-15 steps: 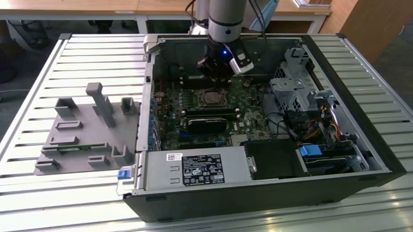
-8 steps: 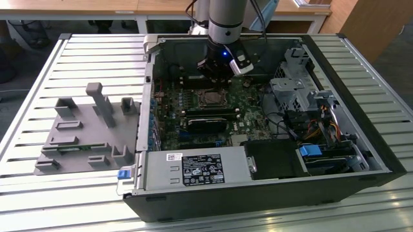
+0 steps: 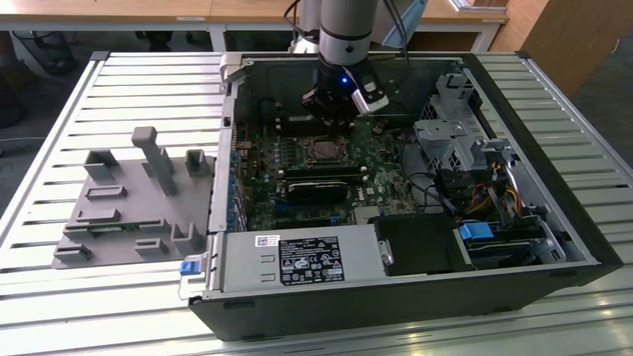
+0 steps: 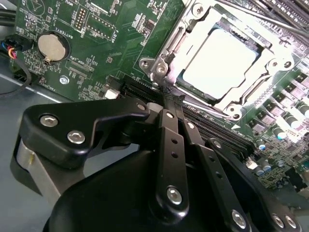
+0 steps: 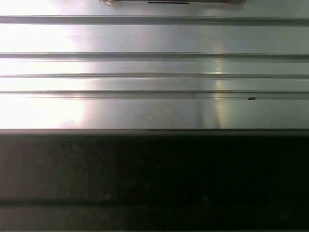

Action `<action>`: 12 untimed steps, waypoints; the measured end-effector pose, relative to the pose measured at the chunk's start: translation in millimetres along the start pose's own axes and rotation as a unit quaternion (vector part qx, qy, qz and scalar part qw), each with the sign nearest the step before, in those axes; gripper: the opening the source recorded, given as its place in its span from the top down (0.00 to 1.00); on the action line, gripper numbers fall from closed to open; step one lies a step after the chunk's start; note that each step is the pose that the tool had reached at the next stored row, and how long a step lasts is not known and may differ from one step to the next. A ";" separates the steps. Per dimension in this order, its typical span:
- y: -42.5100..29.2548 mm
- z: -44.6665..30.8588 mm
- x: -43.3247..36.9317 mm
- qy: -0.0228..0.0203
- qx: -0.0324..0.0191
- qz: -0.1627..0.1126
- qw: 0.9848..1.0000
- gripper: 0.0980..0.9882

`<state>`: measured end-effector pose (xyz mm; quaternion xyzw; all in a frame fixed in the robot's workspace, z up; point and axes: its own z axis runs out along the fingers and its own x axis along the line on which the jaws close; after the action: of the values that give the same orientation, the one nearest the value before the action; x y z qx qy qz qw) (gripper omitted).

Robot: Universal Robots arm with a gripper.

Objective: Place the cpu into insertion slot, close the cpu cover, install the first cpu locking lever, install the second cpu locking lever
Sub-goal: 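Install the first cpu locking lever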

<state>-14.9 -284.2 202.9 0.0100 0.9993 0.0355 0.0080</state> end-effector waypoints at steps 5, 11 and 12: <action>-0.1 1.3 1.1 -0.001 0.000 0.000 1.000 0.99; -0.2 3.1 1.3 -0.001 0.003 0.000 1.000 0.99; -0.3 3.4 1.3 -0.001 0.004 0.000 1.000 0.99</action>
<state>-16.1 -284.3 199.5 0.0100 0.9994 0.0315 0.0089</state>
